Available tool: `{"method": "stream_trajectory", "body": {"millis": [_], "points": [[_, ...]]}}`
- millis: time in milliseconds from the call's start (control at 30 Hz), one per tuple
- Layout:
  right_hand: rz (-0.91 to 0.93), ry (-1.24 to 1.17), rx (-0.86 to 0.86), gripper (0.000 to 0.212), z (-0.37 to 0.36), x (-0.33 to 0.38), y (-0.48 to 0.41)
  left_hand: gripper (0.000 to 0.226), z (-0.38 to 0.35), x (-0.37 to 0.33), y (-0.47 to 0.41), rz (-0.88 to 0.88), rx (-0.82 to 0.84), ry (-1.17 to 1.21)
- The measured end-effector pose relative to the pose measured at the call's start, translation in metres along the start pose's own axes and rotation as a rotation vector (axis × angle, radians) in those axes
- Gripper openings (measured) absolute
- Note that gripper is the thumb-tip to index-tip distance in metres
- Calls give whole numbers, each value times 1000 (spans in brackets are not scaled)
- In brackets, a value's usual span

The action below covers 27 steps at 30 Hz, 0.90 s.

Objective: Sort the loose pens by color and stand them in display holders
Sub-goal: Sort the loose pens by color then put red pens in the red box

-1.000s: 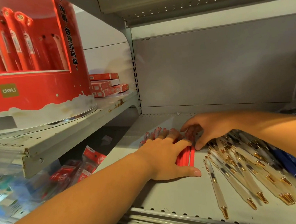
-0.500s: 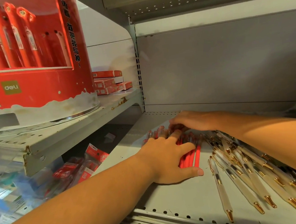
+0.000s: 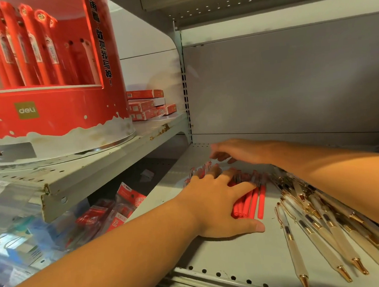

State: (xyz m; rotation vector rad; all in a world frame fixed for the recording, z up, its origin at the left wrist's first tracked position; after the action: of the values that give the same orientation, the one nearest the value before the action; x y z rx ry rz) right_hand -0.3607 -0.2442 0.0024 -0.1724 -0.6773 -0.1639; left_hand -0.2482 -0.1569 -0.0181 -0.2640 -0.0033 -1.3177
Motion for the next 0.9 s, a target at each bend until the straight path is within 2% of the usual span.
{"method": "stream_trajectory", "body": {"millis": [267, 433, 667, 800, 900], "points": [[19, -32, 129, 66, -29, 12, -5, 85, -4, 32, 32, -6, 45, 32], [9, -83, 134, 76, -34, 17, -2, 81, -7, 35, 28, -19, 37, 55], [52, -114, 84, 74, -30, 21, 0, 79, -3, 34, 27, -14, -11, 82], [52, -47, 95, 67, -33, 31, -6, 89, -5, 42, 31, 105, -20, 36], [49, 50, 118, 67, -40, 40, -11, 94, -13, 51, 37, 182, 40, 149]]}}
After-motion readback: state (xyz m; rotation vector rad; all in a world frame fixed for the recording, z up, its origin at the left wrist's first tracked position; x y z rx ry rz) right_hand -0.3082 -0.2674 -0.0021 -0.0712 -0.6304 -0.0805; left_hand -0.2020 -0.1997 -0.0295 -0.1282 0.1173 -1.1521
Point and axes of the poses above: each hand's wrist, its own y-axis away from the middle knuckle, its own z-axis out of the back of the hand, x = y × z, the point moved 10 cm from there along -y, towards the middle knuckle, and after that the axes turned 7 degrees about -x, right-handed, at the moved point
